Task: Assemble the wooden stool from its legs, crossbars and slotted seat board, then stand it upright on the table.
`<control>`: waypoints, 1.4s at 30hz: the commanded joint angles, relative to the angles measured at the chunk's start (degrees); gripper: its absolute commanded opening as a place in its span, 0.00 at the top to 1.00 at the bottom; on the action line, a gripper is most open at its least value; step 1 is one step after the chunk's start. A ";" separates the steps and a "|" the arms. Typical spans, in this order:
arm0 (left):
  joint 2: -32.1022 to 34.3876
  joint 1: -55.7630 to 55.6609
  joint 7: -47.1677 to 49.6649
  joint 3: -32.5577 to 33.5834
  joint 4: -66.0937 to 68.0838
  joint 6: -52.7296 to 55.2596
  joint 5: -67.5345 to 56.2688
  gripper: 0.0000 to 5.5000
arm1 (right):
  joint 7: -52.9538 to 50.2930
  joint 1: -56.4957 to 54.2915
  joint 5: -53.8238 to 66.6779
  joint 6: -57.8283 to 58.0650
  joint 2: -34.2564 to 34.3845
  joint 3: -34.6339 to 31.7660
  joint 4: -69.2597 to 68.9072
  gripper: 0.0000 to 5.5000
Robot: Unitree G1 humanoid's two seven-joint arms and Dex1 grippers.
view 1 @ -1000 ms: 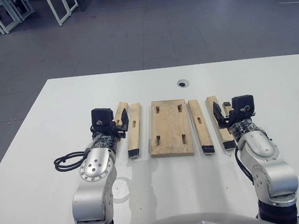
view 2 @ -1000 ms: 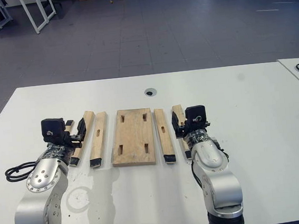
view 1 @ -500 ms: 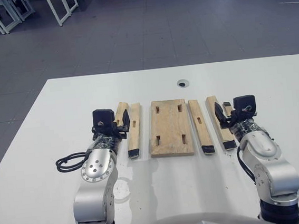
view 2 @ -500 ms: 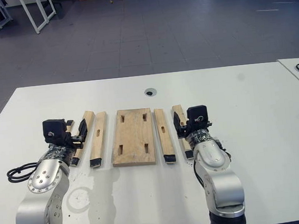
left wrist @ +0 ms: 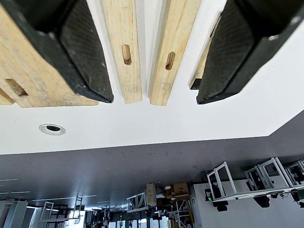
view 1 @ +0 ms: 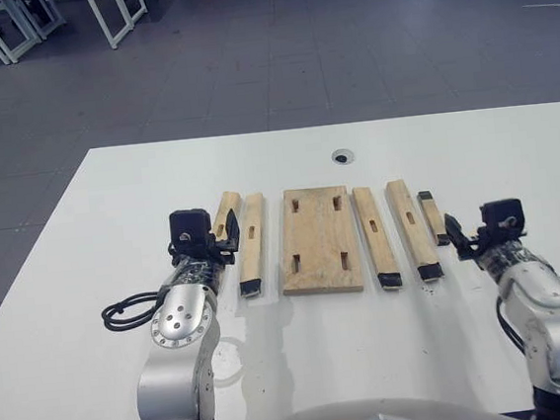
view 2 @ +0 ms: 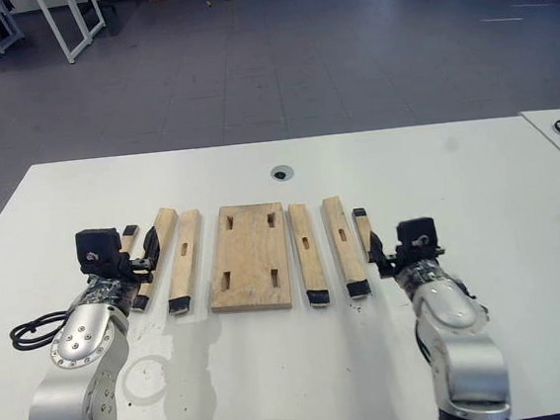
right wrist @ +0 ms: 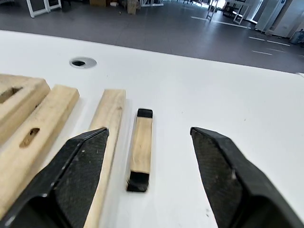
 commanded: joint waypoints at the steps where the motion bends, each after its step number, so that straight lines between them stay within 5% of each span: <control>1: -0.12 0.18 0.60 -0.03 -0.47 0.14 0.63 0.41 | 4.83 3.27 1.81 -3.64 -3.15 -2.22 6.21 0.43; 10: 0.34 -1.08 -0.07 0.12 0.12 0.34 0.68 0.41 | 8.64 6.16 1.95 -6.96 -3.22 2.21 15.30 0.43; 26: 1.14 -3.34 0.27 -2.59 0.88 0.53 1.48 0.41 | 6.55 -5.37 0.43 -6.48 -3.56 7.72 30.49 0.43; 37: 0.55 -2.96 0.07 -2.62 0.97 0.21 1.45 0.41 | 4.45 -7.70 1.92 -0.38 -2.73 6.50 35.27 0.75; 42: 0.14 -3.10 0.06 -1.93 1.34 0.24 1.17 0.41 | 0.24 -9.69 1.21 -5.31 -3.25 2.40 36.31 0.77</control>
